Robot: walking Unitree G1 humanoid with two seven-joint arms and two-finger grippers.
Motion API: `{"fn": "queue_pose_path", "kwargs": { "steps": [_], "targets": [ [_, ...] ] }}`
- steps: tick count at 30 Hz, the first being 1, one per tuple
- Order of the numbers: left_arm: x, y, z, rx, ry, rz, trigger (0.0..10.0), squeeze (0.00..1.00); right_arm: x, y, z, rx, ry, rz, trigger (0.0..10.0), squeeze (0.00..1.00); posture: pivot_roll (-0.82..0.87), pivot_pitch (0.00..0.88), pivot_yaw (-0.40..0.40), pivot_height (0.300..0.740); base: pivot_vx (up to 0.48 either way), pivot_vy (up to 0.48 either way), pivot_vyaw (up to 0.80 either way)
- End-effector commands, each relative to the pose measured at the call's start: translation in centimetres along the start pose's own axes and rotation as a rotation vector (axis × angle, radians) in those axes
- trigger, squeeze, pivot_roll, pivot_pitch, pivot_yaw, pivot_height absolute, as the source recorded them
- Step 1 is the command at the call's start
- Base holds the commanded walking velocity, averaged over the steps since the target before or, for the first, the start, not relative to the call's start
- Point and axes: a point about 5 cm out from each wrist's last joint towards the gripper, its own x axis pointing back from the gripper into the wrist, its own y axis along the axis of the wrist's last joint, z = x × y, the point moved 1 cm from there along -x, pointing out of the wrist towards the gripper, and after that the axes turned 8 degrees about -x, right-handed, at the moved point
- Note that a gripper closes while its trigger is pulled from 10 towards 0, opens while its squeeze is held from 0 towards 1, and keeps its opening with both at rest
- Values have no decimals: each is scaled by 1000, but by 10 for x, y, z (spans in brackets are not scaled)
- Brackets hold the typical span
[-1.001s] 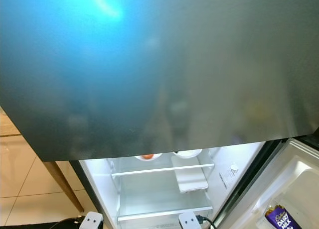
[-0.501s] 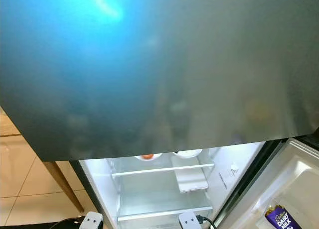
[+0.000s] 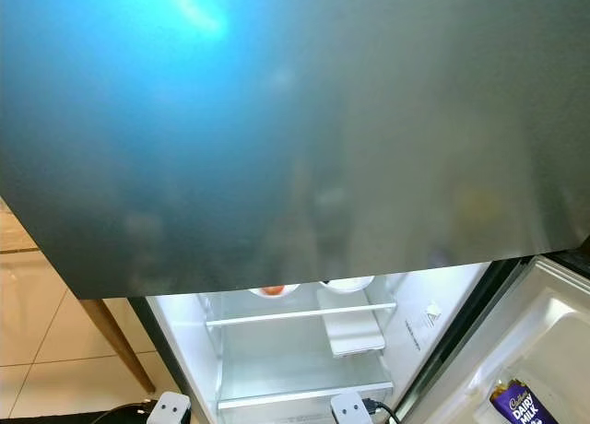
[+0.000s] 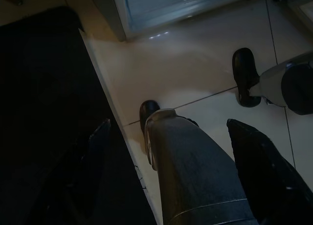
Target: Restocking fridge
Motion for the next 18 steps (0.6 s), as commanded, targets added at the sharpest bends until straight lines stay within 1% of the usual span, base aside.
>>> {"fn": "queue_pose_path", "kwargs": {
  "steps": [1, 18],
  "targets": [
    [0, -1, -2, 2, 0, 6, 10000, 0, 0, -3, 2, -14, -1, 13, 10000, 0, -18, 0, 9, 740, 0, 0, 0],
    [0, -1, -2, 4, 1, 3, 10000, 0, 0, -2, 1, -16, -2, 11, 10000, 0, -17, 0, 8, 740, 0, 0, 0]
  ]
}}
